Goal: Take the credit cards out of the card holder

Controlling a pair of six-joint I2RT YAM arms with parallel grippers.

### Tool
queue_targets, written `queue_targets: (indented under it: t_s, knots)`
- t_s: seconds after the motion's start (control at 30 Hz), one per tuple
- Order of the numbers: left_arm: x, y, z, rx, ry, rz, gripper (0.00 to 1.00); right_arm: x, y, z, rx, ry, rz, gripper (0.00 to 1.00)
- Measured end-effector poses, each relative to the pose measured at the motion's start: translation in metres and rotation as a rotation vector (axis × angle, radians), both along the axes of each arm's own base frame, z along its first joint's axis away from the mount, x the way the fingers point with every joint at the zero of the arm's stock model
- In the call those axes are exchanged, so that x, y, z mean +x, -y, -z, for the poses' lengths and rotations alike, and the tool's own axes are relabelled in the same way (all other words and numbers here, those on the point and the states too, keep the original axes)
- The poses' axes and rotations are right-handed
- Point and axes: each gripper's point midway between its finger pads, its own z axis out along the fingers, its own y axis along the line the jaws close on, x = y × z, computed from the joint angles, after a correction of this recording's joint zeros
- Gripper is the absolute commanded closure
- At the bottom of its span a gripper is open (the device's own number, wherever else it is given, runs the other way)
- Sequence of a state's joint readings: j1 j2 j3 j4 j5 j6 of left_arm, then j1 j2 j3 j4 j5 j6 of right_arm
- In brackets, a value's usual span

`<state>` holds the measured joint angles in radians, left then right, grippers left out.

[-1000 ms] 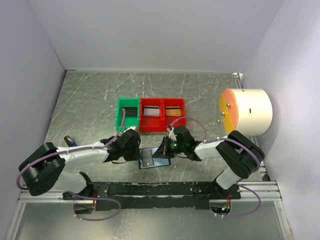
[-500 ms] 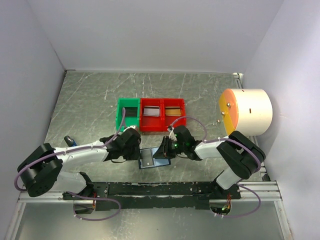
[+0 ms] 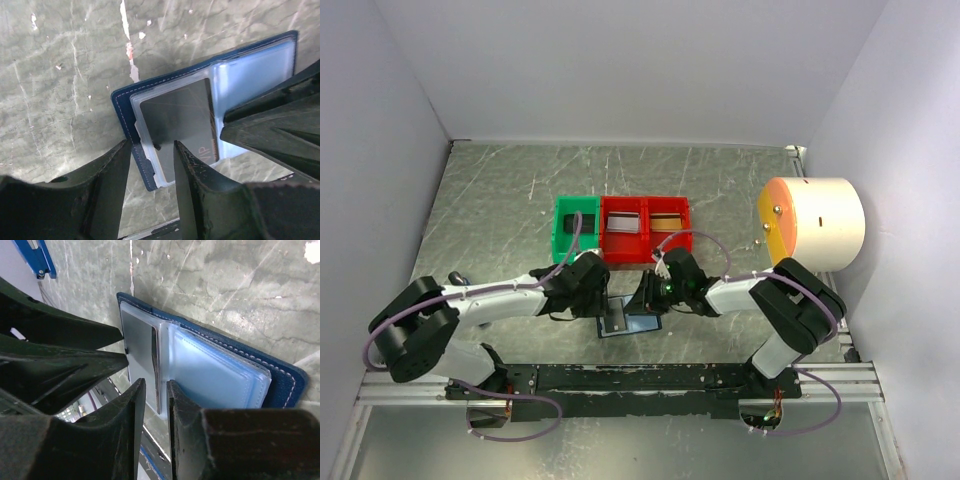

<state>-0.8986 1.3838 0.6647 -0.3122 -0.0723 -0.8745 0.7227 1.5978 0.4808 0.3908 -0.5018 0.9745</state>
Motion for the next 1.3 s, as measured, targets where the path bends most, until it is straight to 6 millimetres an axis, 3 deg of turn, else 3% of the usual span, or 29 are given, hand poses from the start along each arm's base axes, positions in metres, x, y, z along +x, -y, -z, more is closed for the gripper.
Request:
queue_targets:
  t_s: [0.23,0.57,0.67,0.83,1.3]
  knots:
    - [-0.003,0.0,0.011,0.031,-0.021,0.011,0.65,0.002,-0.002,-0.001,0.004,0.002,0.0,0.67]
    - [-0.001,-0.001,0.015,0.056,-0.017,0.01,0.81,0.006,-0.005,0.001,0.01,-0.008,0.002,0.66]
    - [-0.001,-0.002,0.015,0.062,-0.014,0.013,0.83,0.006,-0.007,0.0,0.02,-0.01,0.001,0.71]
    - [-0.002,-0.001,0.015,0.065,-0.011,0.015,0.84,0.004,-0.005,0.004,0.03,-0.027,0.014,0.99]
    - [-0.001,-0.003,0.015,0.076,0.005,0.008,0.87,0.002,0.006,0.001,0.057,-0.037,0.061,1.0]
